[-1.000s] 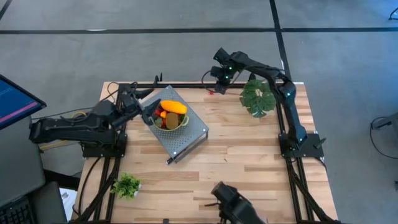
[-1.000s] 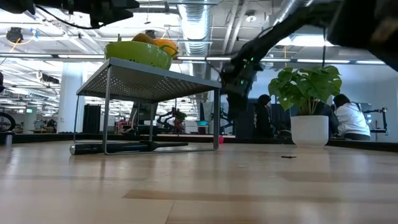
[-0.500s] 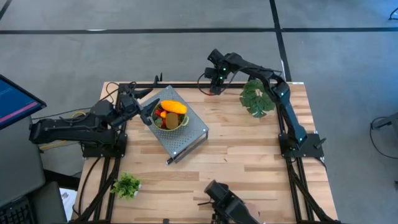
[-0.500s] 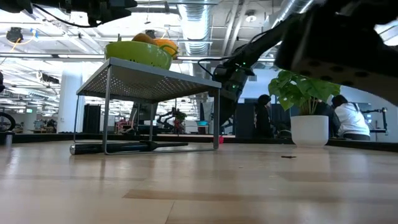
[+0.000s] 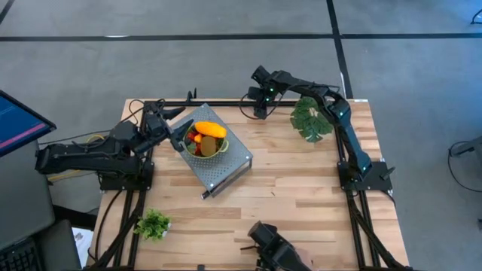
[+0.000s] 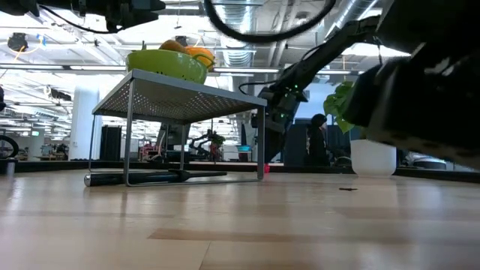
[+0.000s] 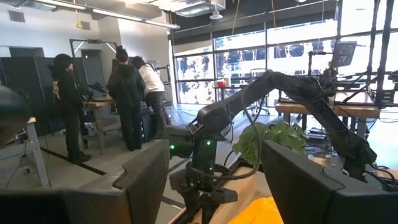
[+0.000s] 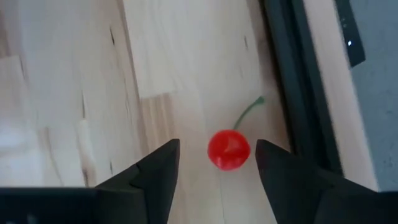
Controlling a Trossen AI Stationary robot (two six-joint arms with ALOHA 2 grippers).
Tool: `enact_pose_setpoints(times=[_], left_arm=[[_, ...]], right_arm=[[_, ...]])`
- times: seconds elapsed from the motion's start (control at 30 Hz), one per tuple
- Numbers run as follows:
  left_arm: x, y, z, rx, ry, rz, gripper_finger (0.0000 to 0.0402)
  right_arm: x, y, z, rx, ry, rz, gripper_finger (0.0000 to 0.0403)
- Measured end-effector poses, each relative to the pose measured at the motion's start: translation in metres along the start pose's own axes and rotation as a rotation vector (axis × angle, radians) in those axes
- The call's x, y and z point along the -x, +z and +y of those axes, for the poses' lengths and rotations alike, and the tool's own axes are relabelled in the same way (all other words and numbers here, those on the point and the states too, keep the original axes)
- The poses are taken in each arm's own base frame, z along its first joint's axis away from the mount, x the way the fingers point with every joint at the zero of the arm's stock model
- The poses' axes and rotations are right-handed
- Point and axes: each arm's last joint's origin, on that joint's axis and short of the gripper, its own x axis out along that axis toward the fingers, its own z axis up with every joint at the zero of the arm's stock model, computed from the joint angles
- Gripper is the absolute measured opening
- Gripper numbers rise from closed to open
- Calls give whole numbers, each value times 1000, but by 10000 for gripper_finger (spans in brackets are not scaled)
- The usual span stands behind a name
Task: Pick & Place Fruit
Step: Put the red cherry into the green strainer bowl on the shelf
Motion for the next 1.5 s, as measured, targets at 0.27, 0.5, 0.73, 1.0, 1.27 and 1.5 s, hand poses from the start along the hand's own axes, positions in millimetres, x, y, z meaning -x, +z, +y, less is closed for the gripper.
enact_pose_setpoints(times=[0.27,0.5,0.73,1.0,1.27,1.5], left_arm=[[0,0,0,0,0,1,246],[0,-1,0,-1,-1,4,246],[0,-1,0,-4,-2,11,246],[0,-1,0,-5,-2,11,246],[0,-2,0,-6,-3,14,246],[0,-2,-1,-7,-3,16,246]], right_arm=[[-23,-3,2,-7,-7,45,206],[-28,2,4,15,-81,102,196],[-28,1,4,6,-84,111,183],[-27,-3,7,-22,-60,159,193],[-26,-7,9,-62,-43,200,205],[-26,-11,10,-82,-30,235,190]])
